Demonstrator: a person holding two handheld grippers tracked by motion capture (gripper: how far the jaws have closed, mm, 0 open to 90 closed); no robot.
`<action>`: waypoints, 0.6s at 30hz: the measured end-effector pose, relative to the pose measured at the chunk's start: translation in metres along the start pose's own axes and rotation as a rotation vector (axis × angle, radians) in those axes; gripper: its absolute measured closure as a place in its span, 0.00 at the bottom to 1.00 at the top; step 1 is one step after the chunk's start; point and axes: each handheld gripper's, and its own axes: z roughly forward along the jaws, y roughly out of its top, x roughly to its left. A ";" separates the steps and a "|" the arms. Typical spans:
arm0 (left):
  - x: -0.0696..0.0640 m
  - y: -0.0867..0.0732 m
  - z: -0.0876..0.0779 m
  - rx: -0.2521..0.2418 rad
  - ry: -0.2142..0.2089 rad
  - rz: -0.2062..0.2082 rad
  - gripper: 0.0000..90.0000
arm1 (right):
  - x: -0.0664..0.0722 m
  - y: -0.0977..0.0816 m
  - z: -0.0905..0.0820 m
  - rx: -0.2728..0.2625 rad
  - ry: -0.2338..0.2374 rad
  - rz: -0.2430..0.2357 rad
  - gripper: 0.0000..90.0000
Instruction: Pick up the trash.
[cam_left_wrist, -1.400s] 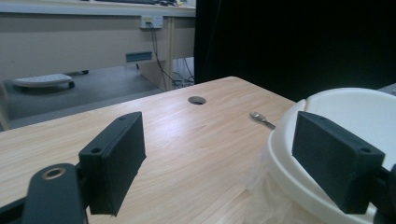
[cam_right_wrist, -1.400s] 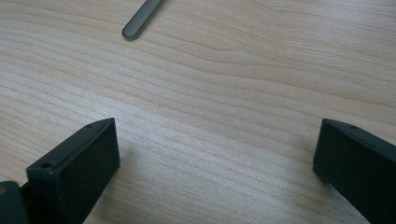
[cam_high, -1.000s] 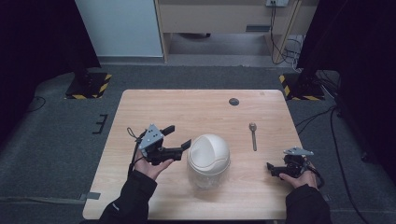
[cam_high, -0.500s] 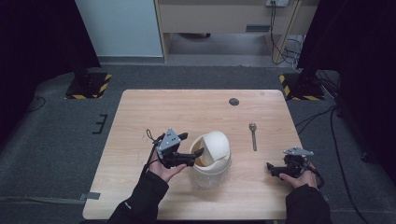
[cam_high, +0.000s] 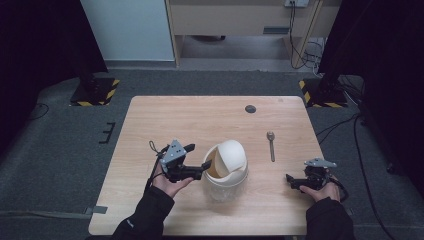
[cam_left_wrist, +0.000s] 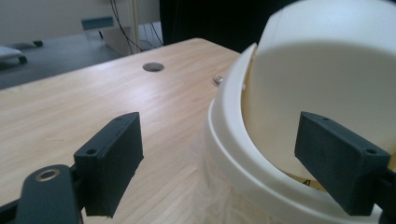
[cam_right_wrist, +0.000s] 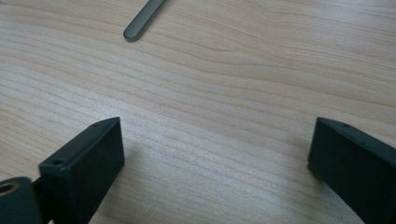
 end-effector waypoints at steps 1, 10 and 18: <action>0.002 0.001 -0.004 -0.008 0.010 0.003 0.16 | -0.001 0.000 -0.001 -0.003 -0.001 -0.004 0.07; 0.033 -0.015 -0.053 -0.015 0.109 -0.039 0.16 | -0.007 0.001 -0.008 -0.006 0.017 0.034 0.23; 0.060 -0.047 -0.075 0.066 0.203 -0.081 0.16 | -0.009 0.006 -0.015 -0.067 0.006 0.096 0.22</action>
